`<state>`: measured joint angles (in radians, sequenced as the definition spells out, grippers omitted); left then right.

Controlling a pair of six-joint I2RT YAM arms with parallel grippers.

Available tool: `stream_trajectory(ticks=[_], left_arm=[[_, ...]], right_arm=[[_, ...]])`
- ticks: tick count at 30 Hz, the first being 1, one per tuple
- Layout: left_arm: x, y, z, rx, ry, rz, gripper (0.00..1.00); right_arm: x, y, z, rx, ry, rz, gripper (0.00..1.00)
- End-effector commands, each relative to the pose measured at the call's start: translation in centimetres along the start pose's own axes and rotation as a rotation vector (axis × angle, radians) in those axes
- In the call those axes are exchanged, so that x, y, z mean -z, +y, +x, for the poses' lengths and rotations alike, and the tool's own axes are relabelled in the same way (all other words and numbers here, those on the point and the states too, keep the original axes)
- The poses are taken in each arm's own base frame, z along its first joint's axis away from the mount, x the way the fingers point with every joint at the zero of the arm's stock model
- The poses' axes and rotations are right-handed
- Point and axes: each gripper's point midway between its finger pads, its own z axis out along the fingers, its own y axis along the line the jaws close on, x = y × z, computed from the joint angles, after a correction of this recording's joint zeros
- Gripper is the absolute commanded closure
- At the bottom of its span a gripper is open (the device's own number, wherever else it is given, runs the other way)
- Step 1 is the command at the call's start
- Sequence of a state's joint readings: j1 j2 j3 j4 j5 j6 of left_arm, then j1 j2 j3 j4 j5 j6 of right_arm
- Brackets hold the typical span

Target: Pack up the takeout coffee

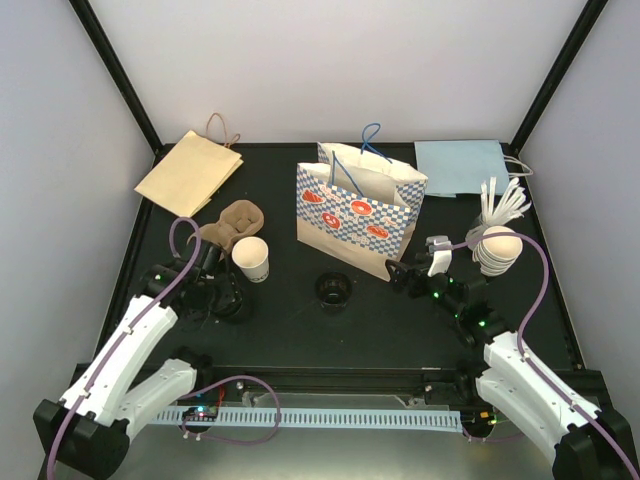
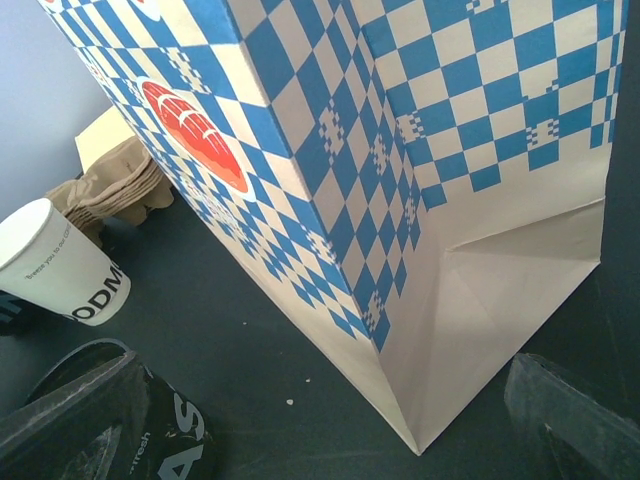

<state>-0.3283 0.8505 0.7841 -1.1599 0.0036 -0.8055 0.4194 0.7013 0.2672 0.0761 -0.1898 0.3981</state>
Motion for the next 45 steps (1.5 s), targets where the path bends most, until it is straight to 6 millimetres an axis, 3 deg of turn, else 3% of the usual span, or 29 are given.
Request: stream_trajectory(ticks=[1,4,10,18,22,27,31,33,39,45], left_arm=[[2.0,-1.0,-0.7,-0.006,-0.011,0.027,0.35],[0.5,-0.1,-0.8,-0.032,-0.020,-0.023,0.35],[0.3,-0.4,-0.8,-0.057,0.035,-0.058,0.35],[0.3,-0.6,-0.9,-0.095,0.039,-0.058,0.35],[0.4,-0.5,-0.7,-0.110,0.044,-0.055,0.35],[0.5,-0.7,-0.4,-0.118,0.047,-0.030,0.35],[0.3,-0.8,-0.1,-0.117,0.053,-0.011,0.35],[0.3,-0.8,0.1,-0.118,0.056,-0.005,0.35],[0.2,-0.7,0.2,-0.123,0.057,-0.003,0.35],[0.0,-0.7,0.1,-0.130,0.060,-0.010,0.35]], right_arm=[[0.1,0.7,-0.8,0.023,-0.033,-0.029,0.00],[0.1,1.7,-0.6,0.047,-0.022,-0.089,0.00],[-0.1,5.9,0.0,0.141,0.032,-0.214,0.00],[-0.6,14.0,1.0,0.392,0.069,-0.279,0.00],[-0.9,16.8,0.4,0.453,0.050,-0.312,0.00],[-2.4,18.1,-1.8,0.436,0.031,-0.275,0.00],[-4.0,18.7,-2.5,0.383,0.070,-0.232,0.06],[-4.2,20.1,-2.4,0.380,0.128,-0.275,0.08],[-3.8,25.7,-0.9,0.279,0.270,-0.537,0.12],[-4.6,29.1,2.1,0.236,0.357,-0.589,0.16]])
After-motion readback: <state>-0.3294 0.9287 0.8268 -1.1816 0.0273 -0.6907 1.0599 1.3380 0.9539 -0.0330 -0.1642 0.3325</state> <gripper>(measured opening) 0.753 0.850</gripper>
